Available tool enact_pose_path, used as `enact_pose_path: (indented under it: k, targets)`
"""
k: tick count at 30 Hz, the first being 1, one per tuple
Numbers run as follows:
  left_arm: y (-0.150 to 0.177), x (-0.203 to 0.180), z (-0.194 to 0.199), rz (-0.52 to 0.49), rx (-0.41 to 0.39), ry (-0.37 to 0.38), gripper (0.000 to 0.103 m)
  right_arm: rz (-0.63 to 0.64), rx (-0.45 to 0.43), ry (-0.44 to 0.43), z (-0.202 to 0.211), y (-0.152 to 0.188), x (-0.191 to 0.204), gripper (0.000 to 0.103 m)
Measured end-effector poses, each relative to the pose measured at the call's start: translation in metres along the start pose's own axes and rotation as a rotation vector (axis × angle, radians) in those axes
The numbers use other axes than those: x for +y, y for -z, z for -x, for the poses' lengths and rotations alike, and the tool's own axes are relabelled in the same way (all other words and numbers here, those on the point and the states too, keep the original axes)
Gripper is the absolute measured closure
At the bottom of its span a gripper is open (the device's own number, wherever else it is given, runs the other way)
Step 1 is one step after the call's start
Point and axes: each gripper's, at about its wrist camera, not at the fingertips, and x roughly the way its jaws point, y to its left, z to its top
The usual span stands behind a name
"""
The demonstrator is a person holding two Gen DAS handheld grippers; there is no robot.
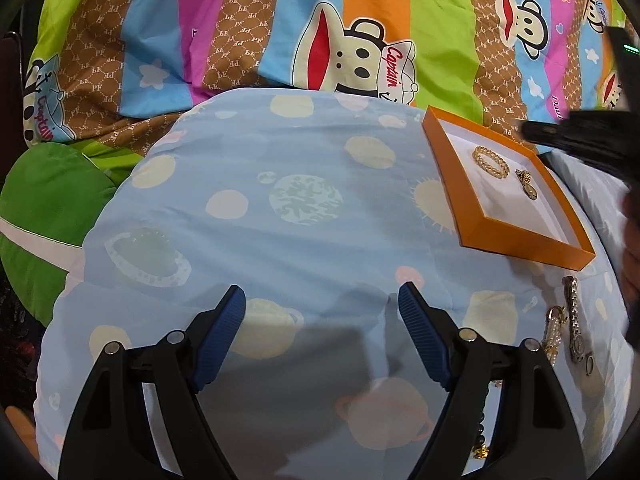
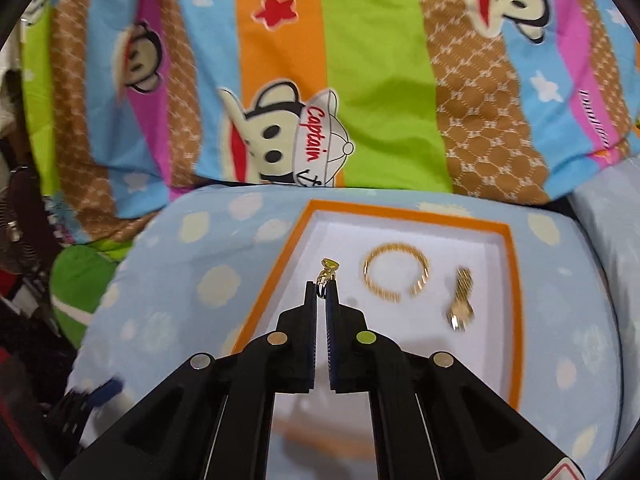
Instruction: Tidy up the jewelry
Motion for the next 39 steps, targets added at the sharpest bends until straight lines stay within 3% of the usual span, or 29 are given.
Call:
enact_pose_path:
  k: [5, 7, 8, 10, 14, 20, 28, 34, 39]
  targets:
    - [0.004, -0.01, 0.007, -0.029, -0.012, -0.013, 0.026, -0.015, 0.008, -0.054, 0.069, 0.073, 0.004, 0.098]
    - [0.007, -0.016, 0.01, -0.04, -0.012, -0.012, 0.026, 0.023, 0.022, -0.031, 0.081, 0.1, 0.013, 0.096]
    - [0.008, -0.019, 0.011, -0.043, -0.012, -0.011, 0.026, 0.036, 0.012, 0.008, 0.088, 0.111, 0.015, 0.086]
    - [0.012, -0.024, 0.016, -0.046, -0.014, -0.006, 0.026, 0.029, -0.019, 0.03, 0.104, 0.123, 0.014, 0.075]
    - [0.02, -0.034, 0.026, -0.049, -0.016, 0.005, 0.026, -0.045, -0.057, 0.064, 0.124, 0.137, -0.007, 0.075]
    - [0.037, -0.048, 0.036, -0.071, 0.001, 0.023, 0.026, -0.13, -0.009, 0.106, 0.119, 0.164, -0.036, 0.074]
    - [0.051, -0.066, 0.036, -0.093, 0.03, 0.042, 0.026, -0.074, 0.008, 0.178, 0.098, 0.178, -0.023, 0.074]
    - [0.056, -0.073, 0.036, -0.115, 0.034, 0.045, 0.026, -0.152, 0.013, 0.141, 0.092, 0.184, -0.035, 0.074]
    - [0.056, -0.076, 0.034, -0.116, 0.044, 0.054, 0.026, -0.129, 0.014, 0.14, 0.078, 0.173, -0.026, 0.069]
